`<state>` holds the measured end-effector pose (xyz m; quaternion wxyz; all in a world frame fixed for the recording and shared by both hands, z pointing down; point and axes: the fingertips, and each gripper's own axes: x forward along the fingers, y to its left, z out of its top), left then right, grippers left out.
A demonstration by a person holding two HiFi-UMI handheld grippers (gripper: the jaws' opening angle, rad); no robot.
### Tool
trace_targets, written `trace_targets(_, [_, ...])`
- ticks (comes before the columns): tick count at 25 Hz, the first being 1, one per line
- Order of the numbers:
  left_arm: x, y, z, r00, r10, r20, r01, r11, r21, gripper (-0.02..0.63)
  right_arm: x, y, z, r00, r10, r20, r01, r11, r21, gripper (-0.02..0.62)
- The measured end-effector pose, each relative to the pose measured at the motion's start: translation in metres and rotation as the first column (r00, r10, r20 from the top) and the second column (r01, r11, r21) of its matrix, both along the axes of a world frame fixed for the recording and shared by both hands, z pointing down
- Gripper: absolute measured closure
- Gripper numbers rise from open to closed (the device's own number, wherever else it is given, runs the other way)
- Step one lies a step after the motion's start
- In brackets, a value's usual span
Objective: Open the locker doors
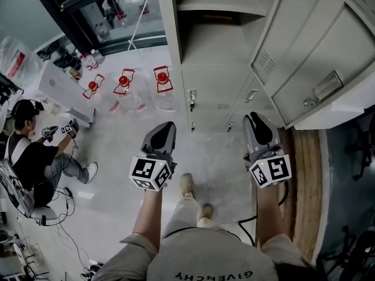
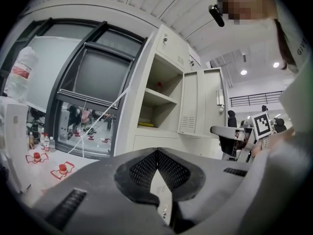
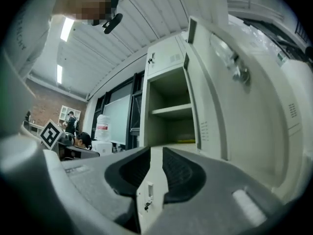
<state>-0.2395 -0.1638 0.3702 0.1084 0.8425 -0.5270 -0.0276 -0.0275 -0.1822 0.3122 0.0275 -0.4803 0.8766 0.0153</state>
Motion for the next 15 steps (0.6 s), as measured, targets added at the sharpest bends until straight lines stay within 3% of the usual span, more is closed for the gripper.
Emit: trace_targets(15, [-0.053, -0.099, 0.085, 0.998, 0.070, -0.010, -0.070, 0.997, -0.043, 0.607, -0.138, -0.096, 0.160, 0.993, -0.118, 0.004, 0.115, 0.960, -0.256, 0.492])
